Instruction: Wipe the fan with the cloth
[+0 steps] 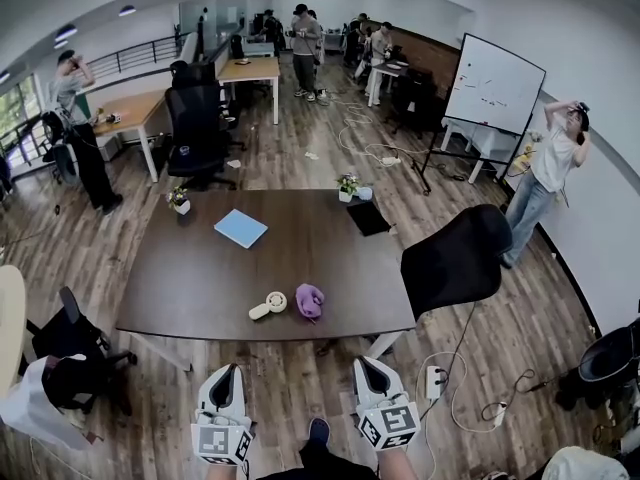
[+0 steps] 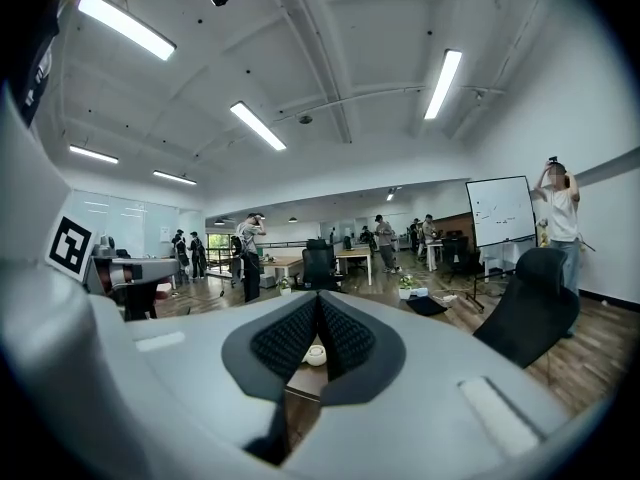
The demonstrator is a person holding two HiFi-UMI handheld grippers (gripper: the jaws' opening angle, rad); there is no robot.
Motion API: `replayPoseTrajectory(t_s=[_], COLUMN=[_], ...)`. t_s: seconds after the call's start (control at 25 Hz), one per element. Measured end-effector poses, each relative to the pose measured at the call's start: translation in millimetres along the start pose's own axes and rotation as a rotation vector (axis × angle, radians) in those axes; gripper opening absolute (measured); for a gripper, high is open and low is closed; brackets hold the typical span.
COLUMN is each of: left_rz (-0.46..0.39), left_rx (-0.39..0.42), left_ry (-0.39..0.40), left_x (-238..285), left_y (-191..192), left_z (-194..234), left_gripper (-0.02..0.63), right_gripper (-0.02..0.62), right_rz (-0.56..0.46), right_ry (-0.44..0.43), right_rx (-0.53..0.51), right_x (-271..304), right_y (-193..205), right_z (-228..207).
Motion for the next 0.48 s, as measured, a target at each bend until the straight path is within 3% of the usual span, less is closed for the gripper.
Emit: replayPoseTrajectory(t_s=[0.48], left_rz=[0.013], left_rx=[-0.015], left_ry=[-0.049], left_x=[83.1], left_y=[-10.2], left_z=[0.0], left_gripper=[-0.014], right_gripper=[0.012], right_rz=[0.034], right_ry=[-0.098], right_rx=[0.002], right_x=[83.8], right_y=[-18.7], right_z=[-59.8])
Point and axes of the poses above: the fingertips, and each gripper's own axes: x forward along the fingers, z to its left, y out of its underside, the point moved 4 cm from there along -x, backward along the fingers, and after that the axes turned 12 degrees about z, right-handed, at the moved point
